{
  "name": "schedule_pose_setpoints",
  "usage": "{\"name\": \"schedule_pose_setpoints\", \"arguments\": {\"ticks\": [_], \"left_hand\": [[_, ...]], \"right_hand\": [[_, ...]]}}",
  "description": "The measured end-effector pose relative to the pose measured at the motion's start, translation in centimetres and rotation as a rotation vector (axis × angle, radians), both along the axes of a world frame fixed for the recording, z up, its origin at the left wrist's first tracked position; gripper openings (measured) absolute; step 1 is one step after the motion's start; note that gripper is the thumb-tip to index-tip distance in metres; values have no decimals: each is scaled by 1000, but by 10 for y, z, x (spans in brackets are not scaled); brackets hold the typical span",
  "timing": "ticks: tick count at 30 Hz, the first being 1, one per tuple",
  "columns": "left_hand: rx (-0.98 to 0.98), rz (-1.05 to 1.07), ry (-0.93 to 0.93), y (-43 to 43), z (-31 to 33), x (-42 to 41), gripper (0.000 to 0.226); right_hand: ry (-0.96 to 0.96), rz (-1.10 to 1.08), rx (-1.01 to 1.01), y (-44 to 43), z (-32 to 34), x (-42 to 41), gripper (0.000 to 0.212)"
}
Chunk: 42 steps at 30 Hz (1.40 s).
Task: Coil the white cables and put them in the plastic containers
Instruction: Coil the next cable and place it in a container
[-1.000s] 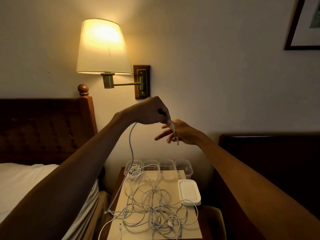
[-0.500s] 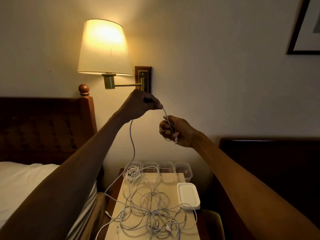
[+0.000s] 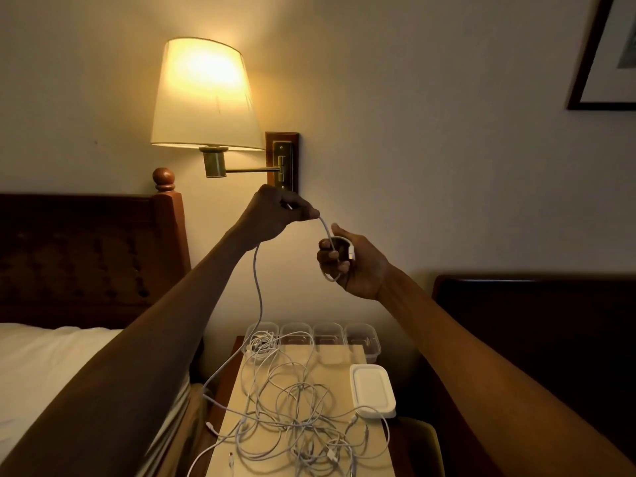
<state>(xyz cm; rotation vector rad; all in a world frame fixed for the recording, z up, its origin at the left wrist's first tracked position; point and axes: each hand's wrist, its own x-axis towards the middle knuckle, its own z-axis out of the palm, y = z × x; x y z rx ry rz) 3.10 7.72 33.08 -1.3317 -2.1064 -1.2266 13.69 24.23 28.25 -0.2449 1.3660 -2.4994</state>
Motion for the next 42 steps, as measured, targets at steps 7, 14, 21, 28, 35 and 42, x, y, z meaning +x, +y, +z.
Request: {"name": "schedule_pose_setpoints", "arguments": {"ticks": [7,14,21,28,35,42], "left_hand": [[63,-48,-138,-4,-9,-2,19],[54,-171,-232,-3,4,5,11],[-22,-159,-302,-1,-12,4,10],[-159,-257,-590,7,-38,20,21],[-433,-257,-609,2,-28,37,18],[-789,-117,-427,5,-5,52,26]], "right_hand": [[77,36,24,2,-3,5,38],[94,171,75,1,4,12,26],[123,247,52,9,17,10,28],[162,-6,-32,7,32,8,40],[278,-207,187,16,37,-1,34],[271,-498,360,20,26,-20,33]]}}
